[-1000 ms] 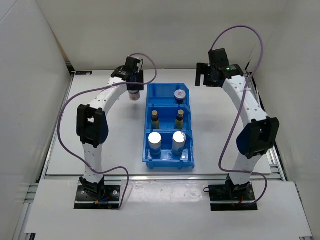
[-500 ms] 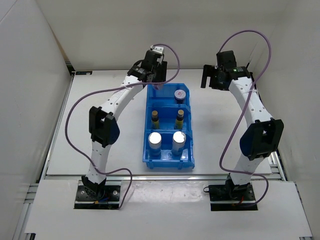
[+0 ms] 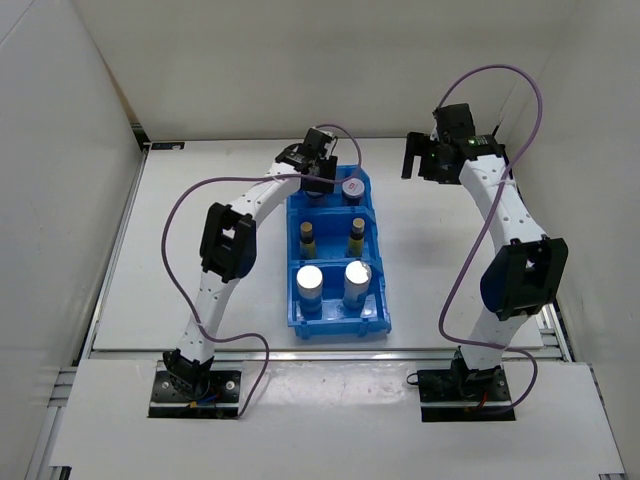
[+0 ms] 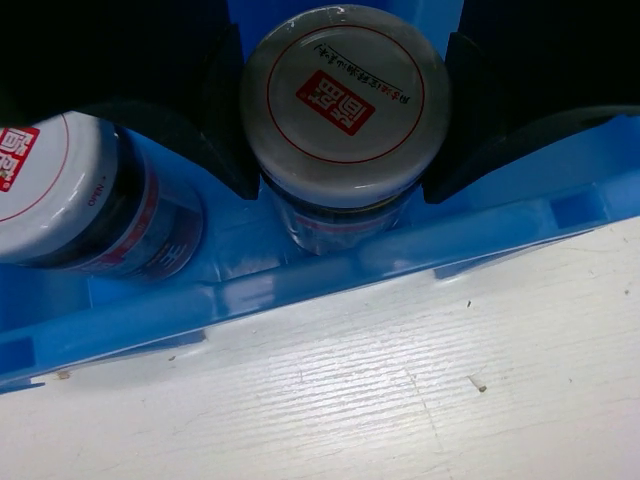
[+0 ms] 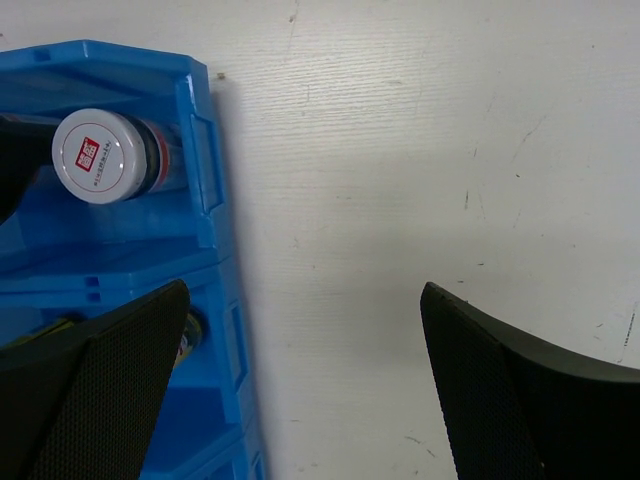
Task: Organize the condiment bottles
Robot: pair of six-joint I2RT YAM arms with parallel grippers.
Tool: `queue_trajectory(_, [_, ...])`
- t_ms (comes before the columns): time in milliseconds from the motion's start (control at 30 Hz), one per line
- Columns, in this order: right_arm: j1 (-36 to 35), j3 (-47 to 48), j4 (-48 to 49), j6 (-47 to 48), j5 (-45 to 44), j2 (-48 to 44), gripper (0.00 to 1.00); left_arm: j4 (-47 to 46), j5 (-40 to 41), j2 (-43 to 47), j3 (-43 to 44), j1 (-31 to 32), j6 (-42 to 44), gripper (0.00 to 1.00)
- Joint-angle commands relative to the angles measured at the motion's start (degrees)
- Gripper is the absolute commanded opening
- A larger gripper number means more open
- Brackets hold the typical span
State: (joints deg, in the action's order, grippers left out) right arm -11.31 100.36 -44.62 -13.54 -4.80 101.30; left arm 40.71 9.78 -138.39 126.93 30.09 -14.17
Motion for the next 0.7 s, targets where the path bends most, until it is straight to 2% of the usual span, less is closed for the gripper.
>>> queue_trajectory(0, [0.59,-0.6,2.17,-0.52,0.67,-1.54,0.99,-1.51,-0.99,2.6,3.06,-0.47,-1.47,0.72])
queue_trajectory(67, [0.59,-0.6,2.17,-0.52,0.67,-2.06,0.99,-1.51,-0.99,3.12,3.06,-0.47,-1.47,0.8])
queue_trajectory(100, [0.59,-0.6,1.65,0.0,0.06,-2.07,0.99,-1.51,-0.99,4.17,3.06,-0.47,-1.47,1.0])
queue_trajectory(300, [1.9,2.38,-1.6,2.55,-1.18,-3.3,0.99,-1.51,0.06,12.69,5.41,-0.47,0.81,1.0])
queue_trajectory(467, [5.15,6.69,-8.46,1.24,-0.66,-4.17,0.99,-0.29,0.14,24.55,6.14,-0.47,3.36,1.0])
queue_trajectory(533, [5.85,6.09,-9.78,-0.34,0.66,-5.66,0.99,-0.28,2.68,29.73,0.27,-0.47,3.98,1.0])
queue_trajectory(567, [5.86,5.21,-9.78,-0.35,1.36,-7.85,0.99,-0.28,3.83,35.5,-2.89,-0.47,4.59,1.0])
queue_trajectory(633, [5.86,1.61,-9.78,-1.4,2.77,-11.62,0.99,-0.28,8.13,41.5,-14.57,-0.47,5.91,1.0])
queue_trajectory(667, [5.86,0.2,-9.78,-1.4,2.78,-13.04,0.99,-0.8,9.63,47.71,-18.96,-0.47,6.52,1.0])
